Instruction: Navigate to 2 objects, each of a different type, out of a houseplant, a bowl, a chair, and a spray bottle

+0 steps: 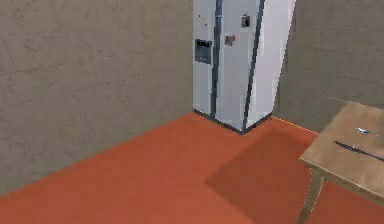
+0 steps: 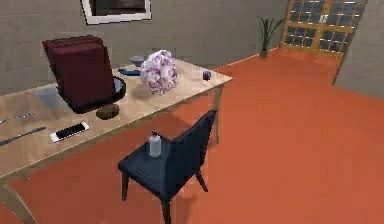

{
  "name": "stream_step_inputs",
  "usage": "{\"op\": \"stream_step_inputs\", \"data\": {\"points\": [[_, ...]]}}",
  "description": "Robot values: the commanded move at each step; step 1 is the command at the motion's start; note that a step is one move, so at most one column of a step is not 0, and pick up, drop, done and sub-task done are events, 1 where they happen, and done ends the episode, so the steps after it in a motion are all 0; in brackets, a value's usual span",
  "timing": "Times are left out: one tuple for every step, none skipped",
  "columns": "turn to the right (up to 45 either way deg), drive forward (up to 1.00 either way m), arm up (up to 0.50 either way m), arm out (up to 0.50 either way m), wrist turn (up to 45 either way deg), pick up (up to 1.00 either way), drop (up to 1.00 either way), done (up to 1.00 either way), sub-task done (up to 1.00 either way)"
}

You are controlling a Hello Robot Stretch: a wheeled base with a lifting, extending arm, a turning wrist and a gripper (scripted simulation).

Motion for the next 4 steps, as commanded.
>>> {"op": "stream_step_inputs", "data": {"points": [[0.0, 1.0, 0.0, 0.0, 0.0, 0.0, 0.0, 0.0, 0.0], [-39.0, 0.0, 0.0, 0.0, 0.0, 0.0, 0.0, 0.0, 0.0], [0.0, 0.05, 0.0, 0.0, 0.0, 0.0, 0.0, 0.0, 0.0], [45.0, 0.0, 0.0, 0.0, 0.0, 0.0, 0.0, 0.0, 0.0]]}}
